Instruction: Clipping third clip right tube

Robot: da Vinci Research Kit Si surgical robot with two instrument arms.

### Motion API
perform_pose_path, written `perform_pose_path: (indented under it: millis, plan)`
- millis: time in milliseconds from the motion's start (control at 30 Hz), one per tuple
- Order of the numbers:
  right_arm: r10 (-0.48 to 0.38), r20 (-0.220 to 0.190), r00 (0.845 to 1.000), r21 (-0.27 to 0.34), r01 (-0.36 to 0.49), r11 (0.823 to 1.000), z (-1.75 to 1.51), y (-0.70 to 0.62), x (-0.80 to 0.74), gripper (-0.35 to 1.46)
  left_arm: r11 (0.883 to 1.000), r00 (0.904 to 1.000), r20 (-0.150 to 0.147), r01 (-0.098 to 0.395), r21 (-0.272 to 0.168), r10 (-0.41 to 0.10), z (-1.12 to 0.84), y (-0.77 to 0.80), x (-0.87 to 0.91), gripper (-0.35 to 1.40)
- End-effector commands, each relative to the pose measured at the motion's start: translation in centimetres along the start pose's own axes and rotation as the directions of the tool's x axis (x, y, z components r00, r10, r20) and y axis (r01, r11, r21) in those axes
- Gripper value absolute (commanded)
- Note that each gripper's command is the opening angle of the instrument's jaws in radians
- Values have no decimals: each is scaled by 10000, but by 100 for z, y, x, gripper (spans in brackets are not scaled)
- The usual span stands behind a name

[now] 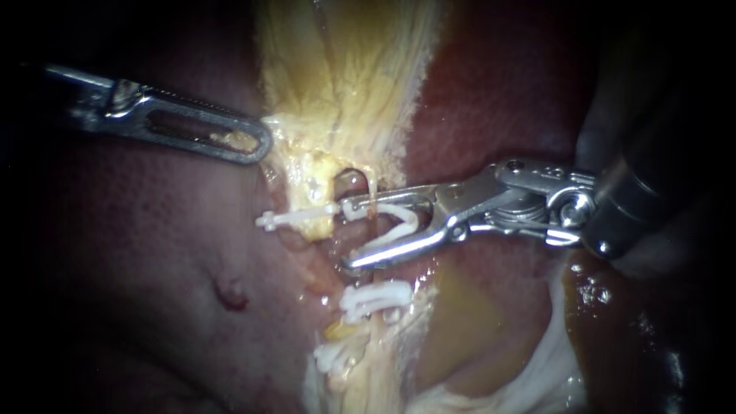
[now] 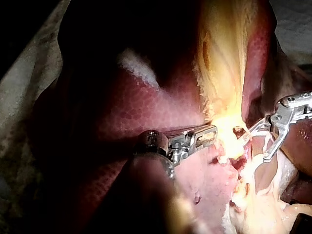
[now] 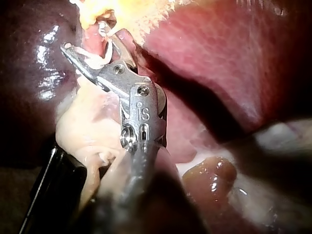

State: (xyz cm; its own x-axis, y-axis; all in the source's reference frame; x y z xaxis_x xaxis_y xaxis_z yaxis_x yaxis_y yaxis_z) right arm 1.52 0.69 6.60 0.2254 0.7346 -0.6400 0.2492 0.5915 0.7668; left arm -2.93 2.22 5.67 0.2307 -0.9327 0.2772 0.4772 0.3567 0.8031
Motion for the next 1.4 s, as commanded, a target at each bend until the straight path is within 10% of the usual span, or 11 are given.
perform_pose_path:
  millis: [33,800,1400]
  plan:
    - [-6,-54,10000,60,6,10000,0,-2,2,49,10000,10000,-4,0,8,0,0,0,0,-35]
    - [461,-344,9983,414,-447,9981,-6,-5,12,42,10000,10000,-3,2,7,-2,0,0,0,-35]
    - [464,-317,9984,492,-448,9978,-20,-4,9,-9,10000,10000,1,4,2,-4,2,0,-1,-35]
